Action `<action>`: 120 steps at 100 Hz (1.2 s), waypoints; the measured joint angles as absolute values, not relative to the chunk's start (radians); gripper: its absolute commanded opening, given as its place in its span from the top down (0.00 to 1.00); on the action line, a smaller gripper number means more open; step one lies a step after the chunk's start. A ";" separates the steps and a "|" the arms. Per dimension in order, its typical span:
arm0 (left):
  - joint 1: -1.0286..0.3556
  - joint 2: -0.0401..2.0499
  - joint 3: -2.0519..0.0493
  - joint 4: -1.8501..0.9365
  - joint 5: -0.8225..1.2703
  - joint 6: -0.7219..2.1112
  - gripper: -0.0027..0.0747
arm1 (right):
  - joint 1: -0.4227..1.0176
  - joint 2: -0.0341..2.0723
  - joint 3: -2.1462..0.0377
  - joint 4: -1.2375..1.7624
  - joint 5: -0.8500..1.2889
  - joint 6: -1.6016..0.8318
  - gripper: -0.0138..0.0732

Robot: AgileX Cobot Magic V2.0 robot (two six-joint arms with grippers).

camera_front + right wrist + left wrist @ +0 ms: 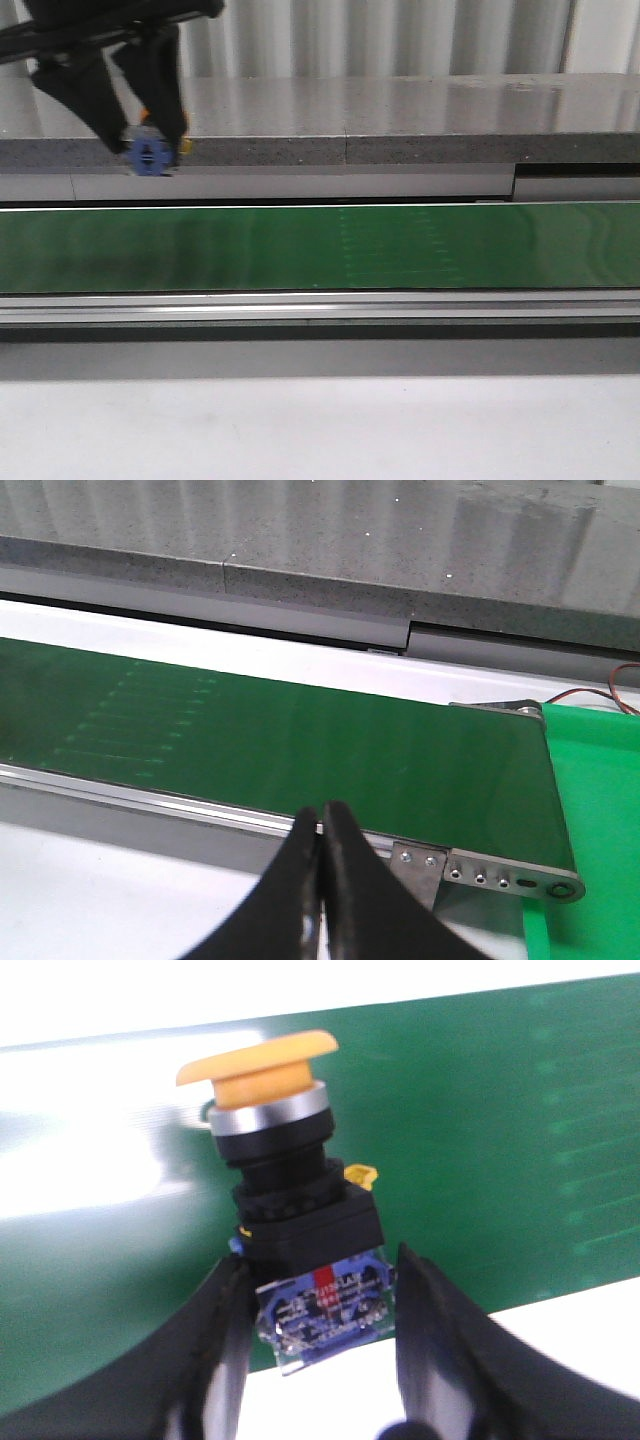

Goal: Move button from right to left
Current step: 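Lift the button with the left gripper and carry it over the blue tray, then lower the button into the blue tray and open the left gripper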

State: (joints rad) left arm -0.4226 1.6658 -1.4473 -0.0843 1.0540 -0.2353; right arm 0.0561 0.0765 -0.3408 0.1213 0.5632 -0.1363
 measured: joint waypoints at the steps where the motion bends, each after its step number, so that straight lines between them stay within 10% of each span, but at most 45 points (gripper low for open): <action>1: -0.418 1.664 -1.447 -0.080 1.064 -0.233 0.90 | 0.056 0.077 -0.341 0.121 0.563 -0.136 0.92; 120: 0.352 1.866 -1.447 0.067 1.174 0.277 0.90 | 0.056 0.077 -0.341 0.121 0.563 -0.136 0.92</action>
State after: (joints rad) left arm 0.3524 1.8661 -1.4473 0.0670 1.1738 0.2766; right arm 0.0561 0.0765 -0.3408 0.1213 0.5632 -0.1363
